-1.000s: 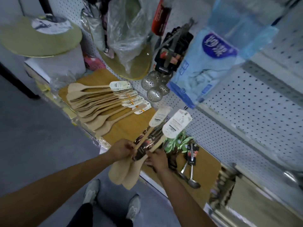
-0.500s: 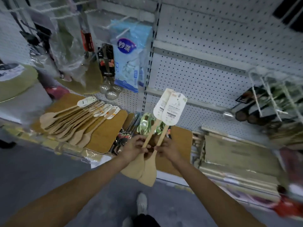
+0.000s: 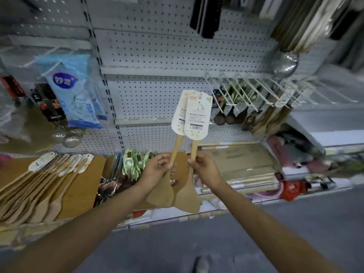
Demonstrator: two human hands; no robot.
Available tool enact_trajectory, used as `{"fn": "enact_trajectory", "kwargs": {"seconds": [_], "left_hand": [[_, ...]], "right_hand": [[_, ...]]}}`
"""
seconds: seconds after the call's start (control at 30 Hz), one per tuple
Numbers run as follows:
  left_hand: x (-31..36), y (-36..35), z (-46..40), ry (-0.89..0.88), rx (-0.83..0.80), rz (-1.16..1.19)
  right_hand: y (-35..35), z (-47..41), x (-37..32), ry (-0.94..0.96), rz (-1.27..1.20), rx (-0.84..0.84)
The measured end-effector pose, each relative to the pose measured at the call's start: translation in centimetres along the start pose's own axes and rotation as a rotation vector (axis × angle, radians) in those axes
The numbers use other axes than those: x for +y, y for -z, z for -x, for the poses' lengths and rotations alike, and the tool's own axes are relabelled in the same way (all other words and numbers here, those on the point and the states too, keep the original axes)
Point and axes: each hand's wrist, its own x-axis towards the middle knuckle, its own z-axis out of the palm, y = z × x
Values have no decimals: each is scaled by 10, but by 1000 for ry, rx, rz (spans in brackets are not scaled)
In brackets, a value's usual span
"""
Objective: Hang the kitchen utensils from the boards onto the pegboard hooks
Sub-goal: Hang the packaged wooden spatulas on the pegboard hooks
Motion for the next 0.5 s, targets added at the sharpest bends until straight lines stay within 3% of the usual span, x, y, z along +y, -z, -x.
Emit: {"fn": "enact_trajectory", "kwargs": {"seconds": [0.5], "left_hand": [[30,-249,-34,-77,-148,-115]], "right_hand": [[257,43,45,57,-137,233]]}}
